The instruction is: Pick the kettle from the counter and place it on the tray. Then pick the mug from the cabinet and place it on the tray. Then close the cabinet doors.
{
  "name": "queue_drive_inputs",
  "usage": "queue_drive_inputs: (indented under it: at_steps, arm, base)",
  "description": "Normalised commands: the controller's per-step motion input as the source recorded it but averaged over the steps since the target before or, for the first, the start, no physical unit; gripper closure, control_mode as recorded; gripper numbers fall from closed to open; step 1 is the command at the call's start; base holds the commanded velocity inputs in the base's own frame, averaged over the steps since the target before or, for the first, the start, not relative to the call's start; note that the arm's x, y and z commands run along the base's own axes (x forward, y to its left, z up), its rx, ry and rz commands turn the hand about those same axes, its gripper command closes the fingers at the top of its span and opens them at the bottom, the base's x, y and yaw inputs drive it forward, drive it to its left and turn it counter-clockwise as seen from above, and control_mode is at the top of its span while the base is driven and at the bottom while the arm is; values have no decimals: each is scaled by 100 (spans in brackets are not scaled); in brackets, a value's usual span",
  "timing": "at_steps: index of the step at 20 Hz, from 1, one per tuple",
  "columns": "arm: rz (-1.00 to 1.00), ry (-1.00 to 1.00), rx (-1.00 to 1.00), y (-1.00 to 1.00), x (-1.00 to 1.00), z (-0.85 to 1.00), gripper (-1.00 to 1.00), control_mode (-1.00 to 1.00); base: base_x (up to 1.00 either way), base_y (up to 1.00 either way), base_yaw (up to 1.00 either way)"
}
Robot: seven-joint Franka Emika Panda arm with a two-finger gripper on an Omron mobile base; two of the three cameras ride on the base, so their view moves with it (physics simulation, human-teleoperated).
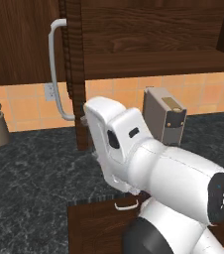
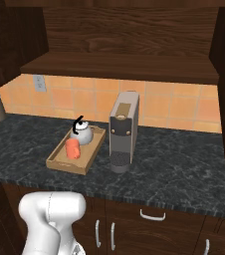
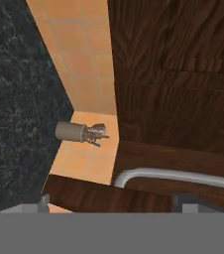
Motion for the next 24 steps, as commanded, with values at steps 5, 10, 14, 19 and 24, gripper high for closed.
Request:
queue_drive_inputs:
  at_steps: [5, 10, 14, 19, 24]
  arm:
    - [-10, 0, -1, 74, -16, 1, -100, -100]
    - [-13, 0, -5, 69, 45, 0, -100, -100]
    - [-12, 0, -8, 14, 86, 0, -100, -100]
    - [-14, -1, -11, -9, 54, -5, -100, -100]
    - [-18, 0, -5, -52, 9, -12, -100, -100]
  base:
    - [0, 0, 0]
    - [0, 0, 0]
    - [0, 0, 0]
    - [0, 0, 0]
    - [0, 0, 0]
